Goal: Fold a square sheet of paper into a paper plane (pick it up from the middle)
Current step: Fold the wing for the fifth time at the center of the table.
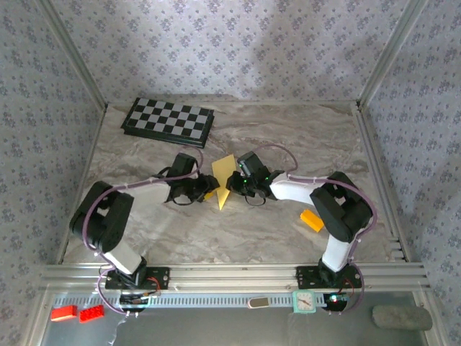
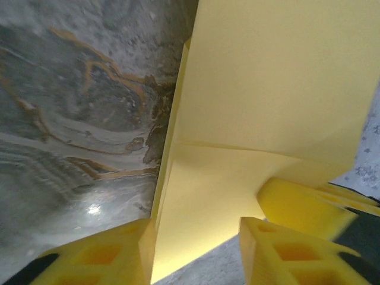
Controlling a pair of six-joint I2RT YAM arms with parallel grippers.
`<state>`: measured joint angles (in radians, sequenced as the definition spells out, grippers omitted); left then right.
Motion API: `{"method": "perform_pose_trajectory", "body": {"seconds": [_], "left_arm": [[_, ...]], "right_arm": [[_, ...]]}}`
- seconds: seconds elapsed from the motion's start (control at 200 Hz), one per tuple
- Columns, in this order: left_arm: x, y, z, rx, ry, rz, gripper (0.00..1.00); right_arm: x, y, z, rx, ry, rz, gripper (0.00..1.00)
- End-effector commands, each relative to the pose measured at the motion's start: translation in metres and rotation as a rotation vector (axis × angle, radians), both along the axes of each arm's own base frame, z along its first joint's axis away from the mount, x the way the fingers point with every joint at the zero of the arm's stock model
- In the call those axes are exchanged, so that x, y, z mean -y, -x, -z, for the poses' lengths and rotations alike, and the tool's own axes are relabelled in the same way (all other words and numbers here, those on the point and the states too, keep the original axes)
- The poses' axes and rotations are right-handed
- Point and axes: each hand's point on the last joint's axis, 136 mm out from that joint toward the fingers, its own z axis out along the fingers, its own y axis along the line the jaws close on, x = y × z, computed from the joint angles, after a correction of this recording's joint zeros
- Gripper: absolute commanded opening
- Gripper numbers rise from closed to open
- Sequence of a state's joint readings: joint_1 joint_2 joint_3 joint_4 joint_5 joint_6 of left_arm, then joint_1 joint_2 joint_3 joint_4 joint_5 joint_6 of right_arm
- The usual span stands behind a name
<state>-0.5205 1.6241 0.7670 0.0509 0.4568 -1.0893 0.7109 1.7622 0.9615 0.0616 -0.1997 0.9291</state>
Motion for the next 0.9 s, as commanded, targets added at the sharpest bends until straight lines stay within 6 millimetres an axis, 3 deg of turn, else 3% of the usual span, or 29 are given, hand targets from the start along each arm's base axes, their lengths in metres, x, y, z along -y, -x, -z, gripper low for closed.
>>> {"method": "perform_pose_trajectory", "body": {"seconds": [0.0,0.255,0.695,0.895], "left_arm": [[0.019,-0.018,-0.016,0.035,0.066,-0.018,0.34],[0.016,-0.025,-0.001,0.008,0.032,-0.058,0.23],[0.023,-0.028,0.014,-0.03,0.035,-0.043,0.19],[0.021,-0.023,0.027,-0.08,-0.001,-0.029,0.15]], "right_arm": [[0.003,-0.001,0.0,-0.033,-0.031,0.04,0.14],[0.002,0.0,0.007,-0.073,-0.038,0.049,0.13],[0.007,0.004,0.025,-0.152,0.01,0.046,0.13],[0.003,0.001,0.02,-0.158,-0.029,0.035,0.17]]}}
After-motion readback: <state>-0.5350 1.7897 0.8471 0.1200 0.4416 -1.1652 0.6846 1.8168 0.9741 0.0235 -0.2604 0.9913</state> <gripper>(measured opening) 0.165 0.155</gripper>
